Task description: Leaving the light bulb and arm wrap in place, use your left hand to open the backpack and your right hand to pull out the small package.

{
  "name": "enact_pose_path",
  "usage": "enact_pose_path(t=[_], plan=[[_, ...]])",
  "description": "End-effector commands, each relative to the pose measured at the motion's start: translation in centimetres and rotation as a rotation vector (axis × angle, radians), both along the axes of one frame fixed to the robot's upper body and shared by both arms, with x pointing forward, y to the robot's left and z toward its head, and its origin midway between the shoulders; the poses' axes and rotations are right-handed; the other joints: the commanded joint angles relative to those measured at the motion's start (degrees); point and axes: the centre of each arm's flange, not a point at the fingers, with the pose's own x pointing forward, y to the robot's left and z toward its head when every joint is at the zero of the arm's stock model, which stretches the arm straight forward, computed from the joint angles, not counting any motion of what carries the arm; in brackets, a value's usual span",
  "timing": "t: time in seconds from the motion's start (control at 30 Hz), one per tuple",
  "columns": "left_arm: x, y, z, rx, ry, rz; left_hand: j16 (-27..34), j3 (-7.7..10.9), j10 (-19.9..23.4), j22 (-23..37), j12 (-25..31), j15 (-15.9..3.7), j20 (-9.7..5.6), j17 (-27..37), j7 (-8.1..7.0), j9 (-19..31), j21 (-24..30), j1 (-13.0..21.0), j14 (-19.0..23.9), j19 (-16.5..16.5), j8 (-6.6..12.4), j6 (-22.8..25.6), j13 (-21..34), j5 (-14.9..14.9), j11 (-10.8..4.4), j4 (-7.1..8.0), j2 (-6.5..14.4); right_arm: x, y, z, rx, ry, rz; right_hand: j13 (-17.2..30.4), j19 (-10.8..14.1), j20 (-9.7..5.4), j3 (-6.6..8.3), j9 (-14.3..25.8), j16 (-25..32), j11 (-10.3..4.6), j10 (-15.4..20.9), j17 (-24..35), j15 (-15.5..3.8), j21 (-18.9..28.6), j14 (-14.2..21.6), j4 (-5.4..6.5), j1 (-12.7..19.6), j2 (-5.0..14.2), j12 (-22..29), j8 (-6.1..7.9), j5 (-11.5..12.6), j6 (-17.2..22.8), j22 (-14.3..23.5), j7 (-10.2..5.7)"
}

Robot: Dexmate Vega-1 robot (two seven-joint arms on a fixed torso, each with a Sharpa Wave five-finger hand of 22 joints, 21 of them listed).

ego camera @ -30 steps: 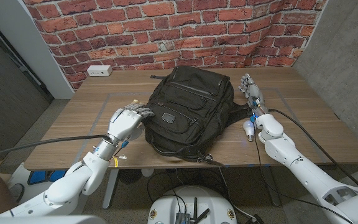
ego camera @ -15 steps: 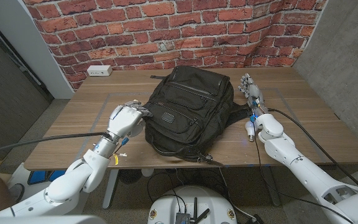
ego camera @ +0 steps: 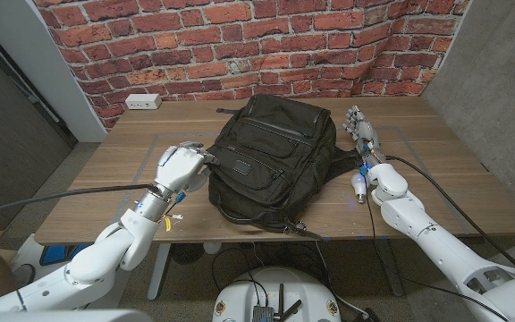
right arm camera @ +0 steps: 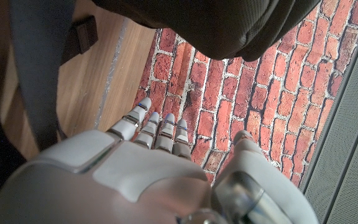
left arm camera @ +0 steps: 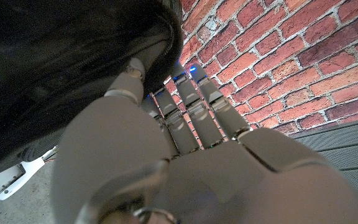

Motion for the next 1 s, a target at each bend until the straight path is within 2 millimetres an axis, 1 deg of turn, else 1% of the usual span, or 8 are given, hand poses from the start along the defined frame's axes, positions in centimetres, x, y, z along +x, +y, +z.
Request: enact_pose_path(t=[0.03,0.37,0.67,1.0], plan=[[0.5,-0.3,1.3,0.000,-0.001,-0.012,0.30,0.76,1.05,0.06,0.46,-3.43,-7.65,0.27,0.88,0.44,0.21,-0.48,1.40,0.81,0.87,1.84,0.13,0.18,-0.05,0.16,0.46,-0.3,-0.1,0.2,-0.008,-0.004,-0.008,0.21,0.18,-1.69,0.20,0.09,0.44,0.12,0.14,0.17,-2.35,0.21,0.09,-0.26,-0.19,1.81,-0.05,0.05,-0.20,0.06,0.08,0.16],[0.9,-0.6,2.2,0.006,-0.001,-0.016,0.31,1.08,2.24,0.07,0.50,-3.40,-7.63,0.29,0.43,0.60,0.13,-1.01,2.63,0.96,0.75,1.38,0.19,0.11,-0.08,0.34,0.71,-0.6,-0.1,0.3,-0.014,-0.013,-0.011,0.21,0.21,-1.69,0.27,0.10,0.43,0.07,0.16,0.11,-2.37,0.21,0.04,-0.38,-0.11,1.85,-0.04,0.06,-0.21,0.12,0.08,0.18],[0.7,-0.9,3.4,-0.019,0.024,-0.034,0.28,1.40,3.36,0.12,0.49,-3.44,-7.70,0.30,0.97,0.83,0.14,-1.54,3.76,1.25,1.21,1.95,0.24,0.01,-0.08,0.36,0.92,-1.1,-0.2,0.6,-0.025,-0.019,-0.012,0.21,0.19,-1.67,0.30,0.10,0.46,0.06,0.16,0.08,-2.40,0.20,0.04,-0.43,-0.10,1.88,-0.04,0.05,-0.23,0.14,0.08,0.17],[0.3,-1.6,5.0,-0.082,0.054,-0.064,0.21,1.59,3.84,0.15,0.47,-3.44,-7.76,0.29,1.10,0.88,0.17,-1.57,4.15,1.47,1.39,2.19,0.25,-0.01,-0.07,0.20,0.88,-1.5,-0.4,0.4,-0.032,-0.013,-0.012,0.21,0.17,-1.62,0.33,0.10,0.46,0.12,0.14,0.06,-2.45,0.19,0.01,-0.49,-0.07,1.90,-0.05,0.03,-0.24,0.09,0.08,0.15]])
